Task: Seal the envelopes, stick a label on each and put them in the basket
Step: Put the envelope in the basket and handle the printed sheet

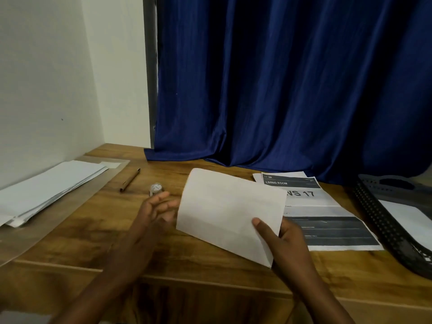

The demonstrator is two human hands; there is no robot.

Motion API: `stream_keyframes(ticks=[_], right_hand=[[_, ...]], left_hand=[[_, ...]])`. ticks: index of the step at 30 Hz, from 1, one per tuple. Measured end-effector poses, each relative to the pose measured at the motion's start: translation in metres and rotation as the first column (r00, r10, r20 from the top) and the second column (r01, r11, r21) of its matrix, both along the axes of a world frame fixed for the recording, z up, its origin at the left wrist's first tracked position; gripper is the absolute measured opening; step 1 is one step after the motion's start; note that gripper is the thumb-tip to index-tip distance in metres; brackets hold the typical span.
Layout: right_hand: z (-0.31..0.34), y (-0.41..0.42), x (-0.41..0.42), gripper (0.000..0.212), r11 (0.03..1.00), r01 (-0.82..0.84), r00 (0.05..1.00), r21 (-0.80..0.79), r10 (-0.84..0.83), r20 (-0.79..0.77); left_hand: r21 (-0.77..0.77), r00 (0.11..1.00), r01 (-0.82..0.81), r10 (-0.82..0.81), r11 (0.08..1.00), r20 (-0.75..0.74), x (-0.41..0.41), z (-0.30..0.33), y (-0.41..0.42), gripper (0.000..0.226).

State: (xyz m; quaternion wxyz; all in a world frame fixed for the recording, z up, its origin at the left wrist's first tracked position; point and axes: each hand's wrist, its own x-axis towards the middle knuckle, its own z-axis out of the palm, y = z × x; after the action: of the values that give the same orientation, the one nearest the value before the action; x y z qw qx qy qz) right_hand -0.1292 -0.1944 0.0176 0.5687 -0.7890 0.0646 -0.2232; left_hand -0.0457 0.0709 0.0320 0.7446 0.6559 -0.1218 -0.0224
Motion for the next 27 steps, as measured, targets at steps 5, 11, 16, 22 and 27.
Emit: stream_keyframes(ticks=[5, 11, 16, 22, 27], right_hand=[[-0.011, -0.008, 0.014, 0.069, 0.930, 0.341, 0.938, -0.141, -0.346, -0.010], [-0.013, -0.003, 0.006, 0.064, 0.833, 0.294, 0.954, -0.470, -0.283, 0.095], [-0.012, 0.002, 0.005, 0.062, 0.732, -0.040, 0.985, -0.680, -0.086, -0.150], [-0.017, 0.005, 0.005, 0.057, 0.623, -0.102, 0.985, -0.775, -0.046, -0.167], [-0.016, 0.008, 0.002, 0.050, 0.580, -0.015, 0.998, -0.814, -0.039, -0.047]], left_hand=[[0.609, 0.906, -0.045, -0.224, 0.792, 0.358, -0.022, -0.029, 0.001, 0.093], [0.855, 0.804, -0.183, -0.426, 0.485, 0.414, -0.015, -0.035, -0.004, 0.084], [0.949, 0.807, -0.157, -0.519, 0.275, 0.284, -0.014, -0.032, -0.006, 0.083], [0.858, 0.756, -0.329, -0.435, 0.394, 0.490, -0.024, -0.032, -0.002, 0.071], [0.797, 0.758, -0.326, -0.362, 0.509, 0.542, -0.029, -0.030, 0.000, 0.060]])
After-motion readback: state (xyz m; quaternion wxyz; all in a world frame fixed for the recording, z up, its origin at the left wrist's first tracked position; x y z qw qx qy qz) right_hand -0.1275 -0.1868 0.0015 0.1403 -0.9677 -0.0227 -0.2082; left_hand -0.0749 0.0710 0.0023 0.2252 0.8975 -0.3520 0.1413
